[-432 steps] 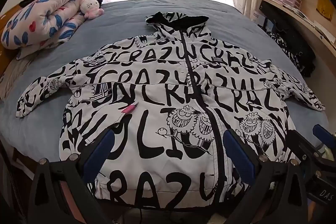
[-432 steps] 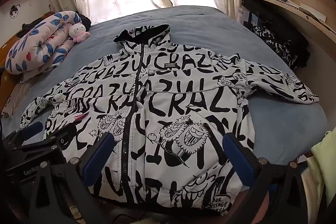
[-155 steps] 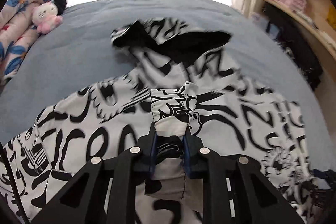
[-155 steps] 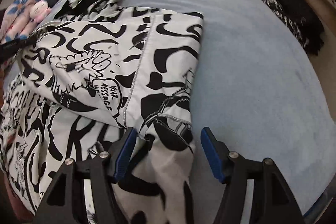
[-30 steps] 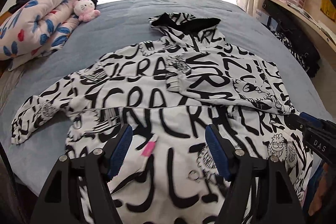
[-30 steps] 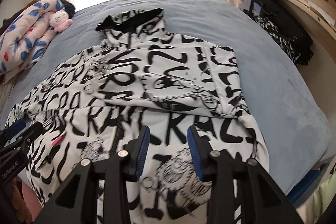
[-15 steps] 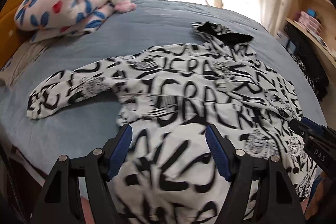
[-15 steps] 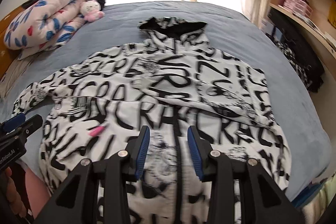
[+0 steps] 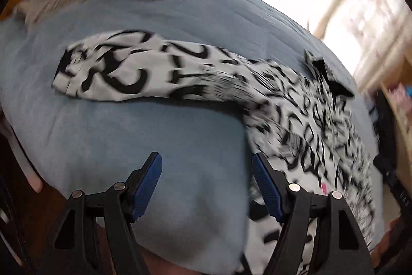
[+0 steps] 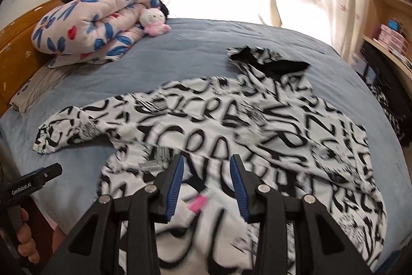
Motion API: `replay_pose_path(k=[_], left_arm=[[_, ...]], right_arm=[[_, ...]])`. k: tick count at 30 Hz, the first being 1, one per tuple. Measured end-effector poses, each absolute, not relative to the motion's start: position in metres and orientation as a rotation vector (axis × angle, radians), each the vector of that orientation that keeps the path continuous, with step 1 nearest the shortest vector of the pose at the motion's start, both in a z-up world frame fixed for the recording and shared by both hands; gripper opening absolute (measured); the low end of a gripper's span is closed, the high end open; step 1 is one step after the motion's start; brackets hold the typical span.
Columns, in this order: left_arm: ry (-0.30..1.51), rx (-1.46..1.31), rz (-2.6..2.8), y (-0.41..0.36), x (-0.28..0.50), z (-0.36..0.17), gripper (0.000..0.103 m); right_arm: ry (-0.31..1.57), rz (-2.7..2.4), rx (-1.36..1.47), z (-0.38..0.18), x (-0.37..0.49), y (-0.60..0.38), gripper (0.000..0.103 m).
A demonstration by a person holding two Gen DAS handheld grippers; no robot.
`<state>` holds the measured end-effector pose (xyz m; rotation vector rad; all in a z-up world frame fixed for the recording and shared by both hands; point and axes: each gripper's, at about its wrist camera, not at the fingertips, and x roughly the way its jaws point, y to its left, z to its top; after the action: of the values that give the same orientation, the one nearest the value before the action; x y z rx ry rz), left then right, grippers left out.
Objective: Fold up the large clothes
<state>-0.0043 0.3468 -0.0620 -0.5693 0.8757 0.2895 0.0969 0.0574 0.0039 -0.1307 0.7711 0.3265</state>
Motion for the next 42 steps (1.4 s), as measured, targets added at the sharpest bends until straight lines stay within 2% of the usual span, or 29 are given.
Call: replay_pose_path(k=[10, 14, 18, 20, 21, 22, 24, 28, 32, 38, 42], left_arm=[[0.787, -1.0, 0.259, 0.472, -0.007, -0.131, 0.071], [0.739, -1.061, 0.297, 0.499, 0.001, -0.136, 0.071], [0.775, -1.084, 0.379, 0.52, 0.019, -0.146, 0.07], [0.834, -1.062, 0.429, 0.524, 0.03, -0.151, 0.052], [0.852, -1.022, 0.461, 0.524, 0.033, -0.15, 0.031], [0.869, -0.971, 0.499, 0.522, 0.036, -0.148, 0.014], [0.851, -0.957, 0.51, 0.52, 0.034, -0.144, 0.01], [0.769, -0.86, 0.553, 0.509, 0.018, -0.115, 0.007], [0.647, -0.657, 0.534, 0.475, 0.022, -0.047, 0.007], [0.475, -0.406, 0.317, 0.376, 0.066, 0.058, 0.007], [0.436, -0.279, 0.133, 0.29, 0.111, 0.098, 0.007]], right_arm=[[0.828, 0.397, -0.206, -0.027, 0.124, 0.136, 0.037], [0.877, 0.412, -0.241, -0.045, 0.127, 0.154, 0.037], [0.913, 0.42, -0.256, -0.06, 0.13, 0.162, 0.037], [0.925, 0.418, -0.257, -0.064, 0.133, 0.161, 0.037], [0.934, 0.416, -0.253, -0.066, 0.134, 0.159, 0.037], [0.94, 0.415, -0.248, -0.067, 0.136, 0.157, 0.037], [0.954, 0.41, -0.23, -0.069, 0.139, 0.151, 0.037], [0.971, 0.401, -0.196, -0.071, 0.144, 0.135, 0.037], [0.98, 0.393, -0.149, -0.07, 0.147, 0.116, 0.037], [0.963, 0.366, -0.072, -0.062, 0.147, 0.075, 0.037], [0.944, 0.315, -0.009, -0.055, 0.15, 0.035, 0.037]])
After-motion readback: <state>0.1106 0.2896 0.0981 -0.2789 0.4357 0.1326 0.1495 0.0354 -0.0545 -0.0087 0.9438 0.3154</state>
